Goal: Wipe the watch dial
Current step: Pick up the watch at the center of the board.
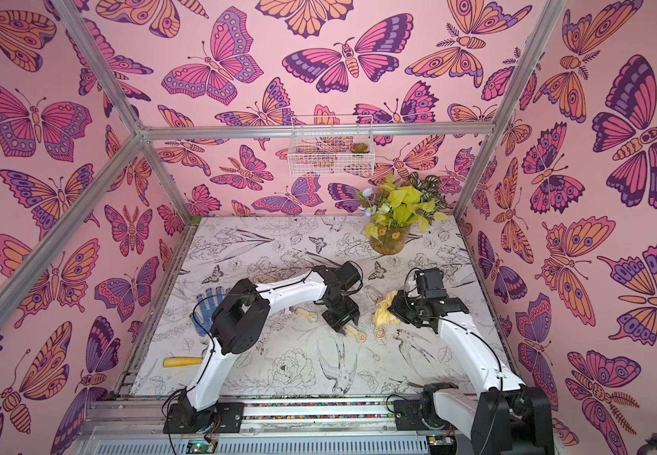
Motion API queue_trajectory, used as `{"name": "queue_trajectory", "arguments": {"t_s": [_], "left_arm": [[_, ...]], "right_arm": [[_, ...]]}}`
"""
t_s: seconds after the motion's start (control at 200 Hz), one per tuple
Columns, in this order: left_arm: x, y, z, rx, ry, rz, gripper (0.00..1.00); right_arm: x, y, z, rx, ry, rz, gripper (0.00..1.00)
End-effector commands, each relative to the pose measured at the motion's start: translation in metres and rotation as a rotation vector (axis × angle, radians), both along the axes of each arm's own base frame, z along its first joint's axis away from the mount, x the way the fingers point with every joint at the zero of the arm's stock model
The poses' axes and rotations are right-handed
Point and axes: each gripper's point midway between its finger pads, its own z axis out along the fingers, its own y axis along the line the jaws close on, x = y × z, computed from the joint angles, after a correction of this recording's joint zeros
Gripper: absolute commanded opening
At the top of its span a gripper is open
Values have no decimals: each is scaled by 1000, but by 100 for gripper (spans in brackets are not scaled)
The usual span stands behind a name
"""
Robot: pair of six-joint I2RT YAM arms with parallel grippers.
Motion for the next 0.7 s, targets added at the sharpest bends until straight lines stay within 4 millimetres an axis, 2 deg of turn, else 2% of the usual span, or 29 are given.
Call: {"name": "queue_trajectory", "arguments": {"t_s": [0.0, 0.07, 0.155, 0.601, 0.691], "left_arm": [[-4, 1, -16, 28, 14, -19, 44], [-5, 2, -16, 29, 13, -18, 42], [-5, 4, -16, 28, 12, -12, 34], [1, 25, -11, 19, -15, 65, 16], [3, 30, -8, 7, -19, 93, 7]], "right_arm": [[0, -4, 6, -11, -11, -12, 0], [-1, -4, 6, -12, -9, -12, 0], [0, -4, 7, -11, -11, -11, 0], [14, 7, 23, 21, -52, 44, 0], [16, 13, 26, 25, -62, 66, 0]]}}
